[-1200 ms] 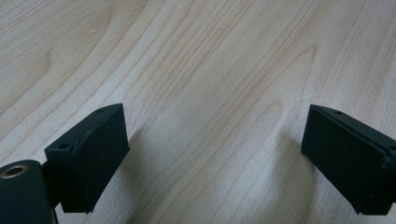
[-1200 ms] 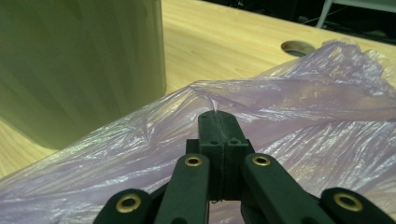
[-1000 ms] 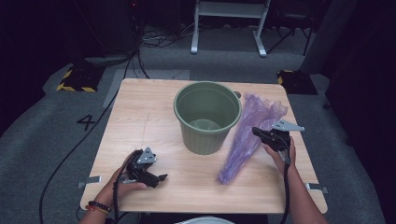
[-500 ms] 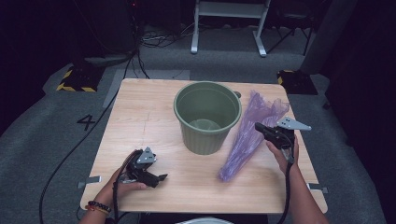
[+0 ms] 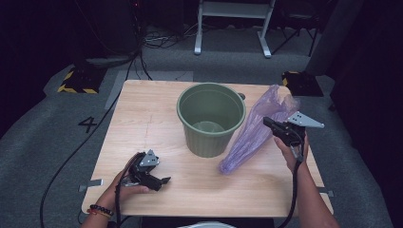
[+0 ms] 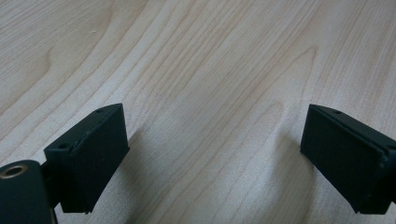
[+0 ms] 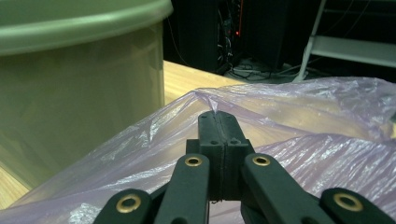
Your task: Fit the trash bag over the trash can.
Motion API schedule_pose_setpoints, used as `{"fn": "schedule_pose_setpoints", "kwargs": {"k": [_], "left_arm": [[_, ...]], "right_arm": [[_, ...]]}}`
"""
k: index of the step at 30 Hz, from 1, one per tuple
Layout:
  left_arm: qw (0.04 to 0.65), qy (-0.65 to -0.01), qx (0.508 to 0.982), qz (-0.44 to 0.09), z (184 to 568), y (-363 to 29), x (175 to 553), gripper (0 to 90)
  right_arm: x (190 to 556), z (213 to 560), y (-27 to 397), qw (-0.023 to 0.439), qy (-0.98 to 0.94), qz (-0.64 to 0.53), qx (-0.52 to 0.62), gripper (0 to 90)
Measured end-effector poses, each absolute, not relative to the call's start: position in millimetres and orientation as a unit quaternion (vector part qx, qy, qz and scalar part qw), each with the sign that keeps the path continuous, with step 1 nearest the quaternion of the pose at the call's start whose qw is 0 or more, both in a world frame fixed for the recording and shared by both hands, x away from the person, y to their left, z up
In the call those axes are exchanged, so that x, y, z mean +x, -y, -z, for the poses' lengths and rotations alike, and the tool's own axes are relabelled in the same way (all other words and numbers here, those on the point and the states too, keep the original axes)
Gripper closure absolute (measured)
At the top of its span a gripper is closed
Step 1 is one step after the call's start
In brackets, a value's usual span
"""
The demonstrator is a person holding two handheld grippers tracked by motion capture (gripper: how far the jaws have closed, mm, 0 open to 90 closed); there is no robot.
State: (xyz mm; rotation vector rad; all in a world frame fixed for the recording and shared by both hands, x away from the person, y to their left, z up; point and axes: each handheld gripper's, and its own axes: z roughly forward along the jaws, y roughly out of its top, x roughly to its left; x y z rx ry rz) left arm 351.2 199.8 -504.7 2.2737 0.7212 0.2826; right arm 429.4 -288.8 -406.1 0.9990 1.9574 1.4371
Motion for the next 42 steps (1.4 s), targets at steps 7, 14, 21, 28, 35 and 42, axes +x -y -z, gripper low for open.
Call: {"fn": "schedule_pose_setpoints", "kwargs": {"k": [7,14,21,28,35,42], "left_arm": [[0.361,-0.281,0.882,-0.109,505,-200,351,7.1],[0.361,-0.283,0.882,-0.110,505,-199,351,7.1],[0.355,-0.287,0.882,-0.113,503,-198,350,7.9],[0.368,-0.271,0.881,-0.119,492,-198,346,16.7],[0.402,-0.277,0.860,-0.149,470,-205,342,16.2],[0.440,-0.256,0.842,-0.176,431,-204,332,16.4]], "right_arm": [[421,380,290,0.268,-0.711,-0.551,0.345,90.0],[412,359,294,0.274,-0.699,-0.571,0.331,90.0],[408,346,292,0.282,-0.695,-0.579,0.320,90.0],[413,338,288,0.288,-0.693,-0.579,0.318,90.0],[420,324,282,0.295,-0.686,-0.585,0.316,90.0],[425,308,274,0.299,-0.687,-0.586,0.308,90.0]]}}
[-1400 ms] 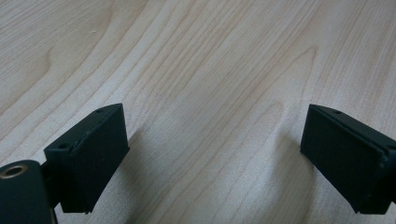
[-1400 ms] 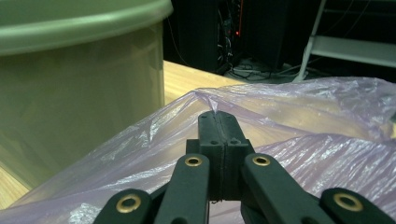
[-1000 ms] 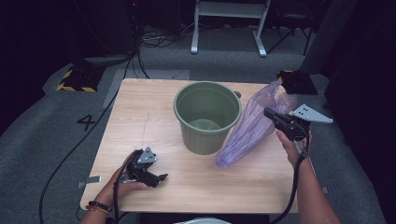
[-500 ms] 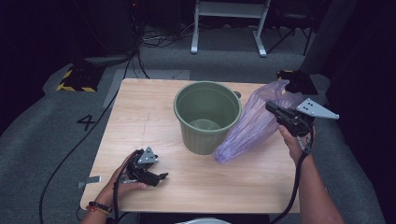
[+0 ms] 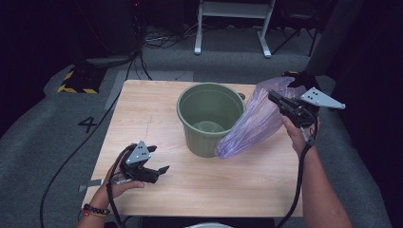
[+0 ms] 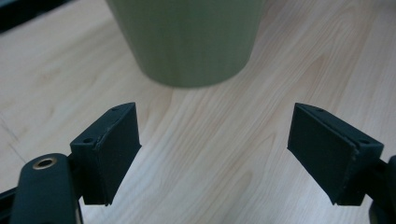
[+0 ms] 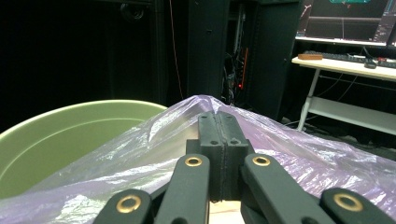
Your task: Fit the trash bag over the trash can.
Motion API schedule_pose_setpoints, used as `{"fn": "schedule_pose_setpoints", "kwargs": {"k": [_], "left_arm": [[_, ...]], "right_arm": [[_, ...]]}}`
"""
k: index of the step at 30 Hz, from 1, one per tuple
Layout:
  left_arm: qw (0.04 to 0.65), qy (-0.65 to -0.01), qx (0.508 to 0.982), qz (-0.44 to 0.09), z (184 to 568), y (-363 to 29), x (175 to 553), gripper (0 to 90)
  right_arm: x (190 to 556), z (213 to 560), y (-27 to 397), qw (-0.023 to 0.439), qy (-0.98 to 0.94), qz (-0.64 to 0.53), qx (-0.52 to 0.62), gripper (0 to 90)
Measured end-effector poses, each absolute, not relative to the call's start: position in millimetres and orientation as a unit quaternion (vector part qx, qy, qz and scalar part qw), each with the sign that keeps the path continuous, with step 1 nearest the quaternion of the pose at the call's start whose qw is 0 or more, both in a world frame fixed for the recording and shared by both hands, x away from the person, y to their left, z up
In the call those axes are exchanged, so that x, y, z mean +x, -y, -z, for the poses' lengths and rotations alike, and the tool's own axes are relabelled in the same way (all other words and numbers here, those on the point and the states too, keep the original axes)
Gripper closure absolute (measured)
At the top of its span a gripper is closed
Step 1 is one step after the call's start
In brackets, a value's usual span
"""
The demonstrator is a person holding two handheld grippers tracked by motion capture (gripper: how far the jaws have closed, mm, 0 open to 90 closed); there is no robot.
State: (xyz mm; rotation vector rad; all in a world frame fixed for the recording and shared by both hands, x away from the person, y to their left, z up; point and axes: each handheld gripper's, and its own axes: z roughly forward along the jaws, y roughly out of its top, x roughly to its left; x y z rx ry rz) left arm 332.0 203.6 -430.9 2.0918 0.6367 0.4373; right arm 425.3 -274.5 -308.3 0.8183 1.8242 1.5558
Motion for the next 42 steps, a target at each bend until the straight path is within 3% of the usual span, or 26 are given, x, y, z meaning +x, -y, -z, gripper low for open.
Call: {"fn": "schedule_pose_setpoints", "kwargs": {"k": [20,40,42], "left_arm": [[0.509,-0.132,0.824,-0.209,359,-128,306,16.4],[0.522,-0.115,0.828,-0.173,329,-66,337,17.6],[0.519,-0.114,0.828,-0.180,329,-62,340,23.9]], "right_arm": [[420,276,265,0.325,-0.678,-0.587,0.301,90.0],[428,269,254,0.327,-0.679,-0.583,0.304,90.0],[428,269,253,0.326,-0.679,-0.584,0.303,90.0]]}}
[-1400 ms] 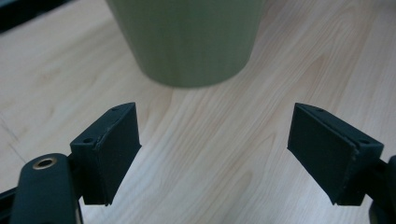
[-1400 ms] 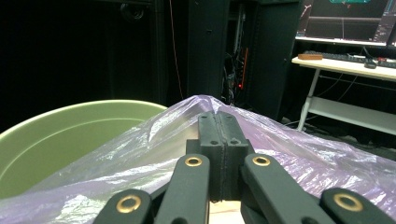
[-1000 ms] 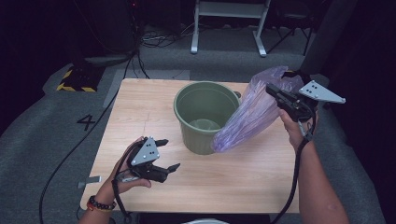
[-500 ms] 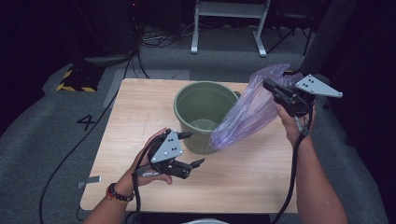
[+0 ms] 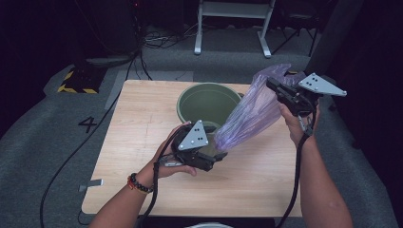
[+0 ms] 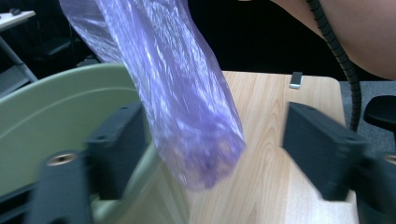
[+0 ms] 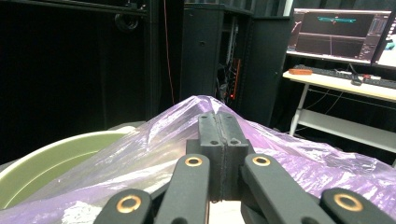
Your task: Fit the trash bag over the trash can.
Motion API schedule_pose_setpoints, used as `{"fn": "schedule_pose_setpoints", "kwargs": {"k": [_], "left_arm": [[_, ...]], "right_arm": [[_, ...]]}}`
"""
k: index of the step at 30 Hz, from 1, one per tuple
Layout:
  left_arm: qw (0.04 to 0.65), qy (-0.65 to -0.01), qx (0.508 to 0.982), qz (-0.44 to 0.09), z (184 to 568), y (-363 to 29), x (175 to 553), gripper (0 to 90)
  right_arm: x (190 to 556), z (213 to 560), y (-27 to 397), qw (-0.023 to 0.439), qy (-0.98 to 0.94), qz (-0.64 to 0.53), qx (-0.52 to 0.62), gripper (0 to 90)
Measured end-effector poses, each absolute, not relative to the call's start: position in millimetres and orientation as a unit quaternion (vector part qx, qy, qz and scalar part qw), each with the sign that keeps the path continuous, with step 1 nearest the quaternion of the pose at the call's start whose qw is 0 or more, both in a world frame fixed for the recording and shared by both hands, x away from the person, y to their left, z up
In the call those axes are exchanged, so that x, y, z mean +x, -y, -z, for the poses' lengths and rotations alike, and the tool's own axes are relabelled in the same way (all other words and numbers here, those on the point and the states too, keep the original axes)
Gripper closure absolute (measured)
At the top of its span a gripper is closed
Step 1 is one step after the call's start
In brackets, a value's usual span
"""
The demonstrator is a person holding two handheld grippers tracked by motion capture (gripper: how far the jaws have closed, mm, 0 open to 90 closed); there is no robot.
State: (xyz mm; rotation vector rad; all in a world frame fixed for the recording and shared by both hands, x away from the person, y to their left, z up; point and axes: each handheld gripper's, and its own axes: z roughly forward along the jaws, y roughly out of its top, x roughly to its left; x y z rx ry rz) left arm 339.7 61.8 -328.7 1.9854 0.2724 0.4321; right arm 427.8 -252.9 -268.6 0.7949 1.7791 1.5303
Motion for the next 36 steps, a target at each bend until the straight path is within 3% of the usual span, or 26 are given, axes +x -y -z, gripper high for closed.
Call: {"fn": "schedule_pose_setpoints", "kwargs": {"k": [9,14,25,30,36], "left_arm": [[0.512,-0.119,0.822,-0.220,323,-67,351,71.1],[0.507,-0.114,0.821,-0.236,317,-69,358,87.7],[0.505,-0.121,0.814,-0.261,309,-72,372,90.0],[0.501,-0.138,0.812,-0.266,308,-75,382,90.0],[0.490,-0.155,0.815,-0.268,311,-79,392,90.0]], "right_arm": [[425,267,250,0.324,-0.679,-0.588,0.295,90.0],[423,266,249,0.322,-0.680,-0.592,0.288,90.0],[424,268,251,0.312,-0.688,-0.589,0.286,88.5],[426,276,252,0.285,-0.711,-0.577,0.285,69.8],[426,292,250,0.264,-0.738,-0.555,0.277,39.2]]}}
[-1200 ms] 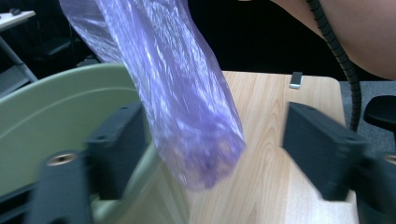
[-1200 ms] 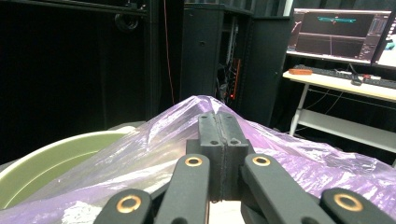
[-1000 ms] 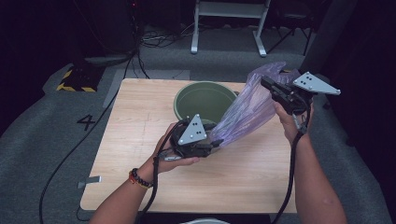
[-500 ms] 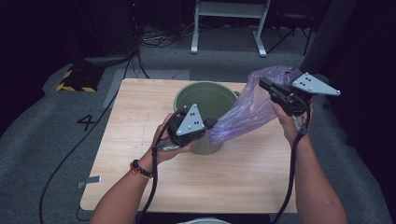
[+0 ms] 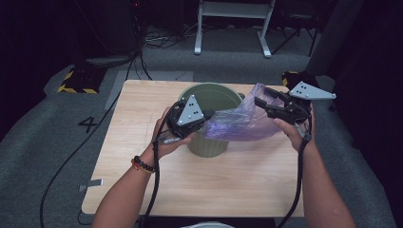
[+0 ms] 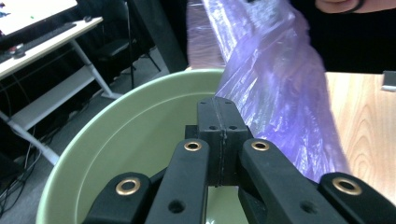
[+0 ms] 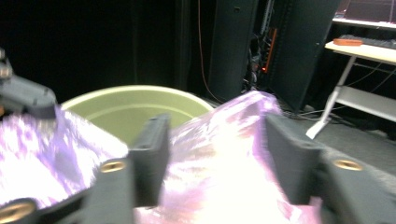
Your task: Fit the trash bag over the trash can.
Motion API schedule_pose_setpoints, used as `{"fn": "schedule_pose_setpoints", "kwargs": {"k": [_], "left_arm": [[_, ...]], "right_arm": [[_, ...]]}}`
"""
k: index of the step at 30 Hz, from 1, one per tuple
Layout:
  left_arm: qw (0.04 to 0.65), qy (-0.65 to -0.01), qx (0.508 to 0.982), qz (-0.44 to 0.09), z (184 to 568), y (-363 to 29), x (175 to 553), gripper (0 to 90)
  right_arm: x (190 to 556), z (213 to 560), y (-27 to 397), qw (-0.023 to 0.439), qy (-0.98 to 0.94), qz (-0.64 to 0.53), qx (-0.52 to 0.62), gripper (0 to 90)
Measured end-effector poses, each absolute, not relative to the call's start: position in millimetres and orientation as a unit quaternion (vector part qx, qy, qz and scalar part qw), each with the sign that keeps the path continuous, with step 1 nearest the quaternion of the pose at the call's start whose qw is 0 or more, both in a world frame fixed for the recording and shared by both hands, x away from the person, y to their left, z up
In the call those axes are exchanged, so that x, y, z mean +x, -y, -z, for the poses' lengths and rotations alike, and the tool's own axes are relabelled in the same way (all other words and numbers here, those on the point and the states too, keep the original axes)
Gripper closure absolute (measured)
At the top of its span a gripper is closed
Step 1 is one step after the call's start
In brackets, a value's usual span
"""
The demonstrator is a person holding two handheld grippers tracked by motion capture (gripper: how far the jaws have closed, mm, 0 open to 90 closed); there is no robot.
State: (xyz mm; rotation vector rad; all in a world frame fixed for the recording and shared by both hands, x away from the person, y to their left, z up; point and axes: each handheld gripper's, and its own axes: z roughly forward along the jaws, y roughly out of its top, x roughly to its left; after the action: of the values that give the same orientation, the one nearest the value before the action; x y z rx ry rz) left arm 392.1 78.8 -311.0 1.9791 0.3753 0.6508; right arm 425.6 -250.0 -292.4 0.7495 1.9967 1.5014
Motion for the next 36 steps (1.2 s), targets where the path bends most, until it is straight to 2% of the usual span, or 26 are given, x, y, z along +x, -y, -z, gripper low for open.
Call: {"fn": "schedule_pose_setpoints", "kwargs": {"k": [3,16,24,33,36], "left_arm": [[0.479,-0.161,0.818,-0.274,311,-80,399,90.0],[0.470,-0.199,0.812,-0.283,315,-96,421,90.0],[0.462,-0.221,0.810,-0.284,319,-104,431,90.0],[0.457,-0.230,0.811,-0.284,322,-103,437,90.0],[0.459,-0.233,0.809,-0.282,321,-104,438,90.0]], "right_arm": [[422,297,250,0.263,-0.748,-0.547,0.270,33.5],[413,309,255,0.263,-0.775,-0.517,0.250,25.0],[407,302,266,0.267,-0.758,-0.538,0.253,26.8],[373,319,234,0.215,-0.821,-0.507,0.154,28.3],[369,328,226,0.211,-0.835,-0.488,0.140,35.5]]}}
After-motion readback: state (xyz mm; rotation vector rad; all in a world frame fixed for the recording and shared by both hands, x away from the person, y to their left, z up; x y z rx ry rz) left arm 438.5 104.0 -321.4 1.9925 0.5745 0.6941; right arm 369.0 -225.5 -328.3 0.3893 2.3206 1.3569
